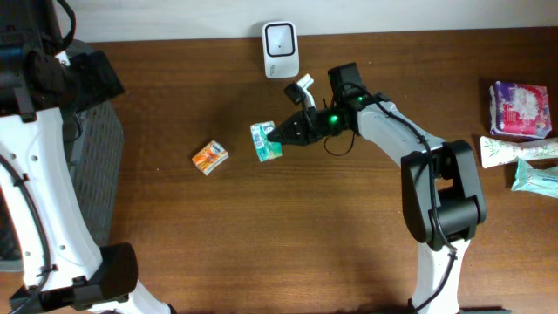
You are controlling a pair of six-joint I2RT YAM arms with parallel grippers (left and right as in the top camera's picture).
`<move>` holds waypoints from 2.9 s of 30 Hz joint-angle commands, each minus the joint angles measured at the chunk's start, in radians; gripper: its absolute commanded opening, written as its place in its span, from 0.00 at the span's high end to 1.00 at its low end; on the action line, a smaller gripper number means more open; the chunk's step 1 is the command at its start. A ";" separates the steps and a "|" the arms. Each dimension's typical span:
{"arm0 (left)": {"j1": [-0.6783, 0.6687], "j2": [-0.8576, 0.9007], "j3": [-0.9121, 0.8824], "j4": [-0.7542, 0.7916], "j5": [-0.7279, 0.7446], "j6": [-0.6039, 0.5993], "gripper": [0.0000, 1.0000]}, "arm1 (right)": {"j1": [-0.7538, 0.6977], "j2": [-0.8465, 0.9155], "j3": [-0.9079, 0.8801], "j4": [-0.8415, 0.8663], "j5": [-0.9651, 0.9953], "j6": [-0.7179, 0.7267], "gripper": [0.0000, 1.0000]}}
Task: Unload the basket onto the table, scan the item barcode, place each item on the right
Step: 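Lift the blue tissue pack and hold its barcode to the scanner, then carry the blue tissue pack right and release it by the wipes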
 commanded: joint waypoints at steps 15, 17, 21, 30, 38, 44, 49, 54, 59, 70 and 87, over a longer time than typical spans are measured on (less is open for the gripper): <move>0.002 -0.008 0.013 0.001 -0.007 0.011 0.01 | 0.124 0.068 0.409 0.237 1.910 -0.505 0.96; 0.002 -0.008 0.013 0.001 -0.007 0.011 0.01 | 0.125 0.117 0.409 0.378 1.805 -0.629 0.96; 0.002 -0.008 0.013 0.001 -0.007 0.011 0.01 | 0.125 0.221 0.409 0.619 1.731 -0.715 0.96; 0.002 -0.008 0.013 0.001 -0.007 0.011 0.01 | 0.125 0.289 0.409 0.613 1.679 -0.853 0.96; 0.002 -0.008 0.013 0.001 -0.007 0.011 0.01 | 0.125 0.297 0.447 0.728 1.859 -0.727 0.96; 0.002 -0.008 0.013 0.001 -0.007 0.012 0.01 | 0.124 0.261 0.537 0.584 1.823 -0.739 0.96; 0.002 -0.008 0.013 0.001 -0.007 0.011 0.01 | 0.124 0.298 0.536 0.364 1.656 -0.717 0.96; 0.002 -0.008 0.013 0.001 -0.007 0.012 0.01 | 0.111 0.231 0.545 0.439 1.873 -0.546 0.96; 0.002 -0.008 0.013 0.001 -0.007 0.012 0.01 | -0.056 0.035 0.545 0.134 1.953 -0.164 0.96; 0.002 -0.008 0.013 0.001 -0.007 0.011 0.01 | -0.721 -0.024 0.544 -0.710 1.920 0.505 0.96; 0.002 -0.008 0.013 0.001 -0.007 0.012 0.01 | -0.980 -0.010 0.463 -0.682 1.749 0.489 0.12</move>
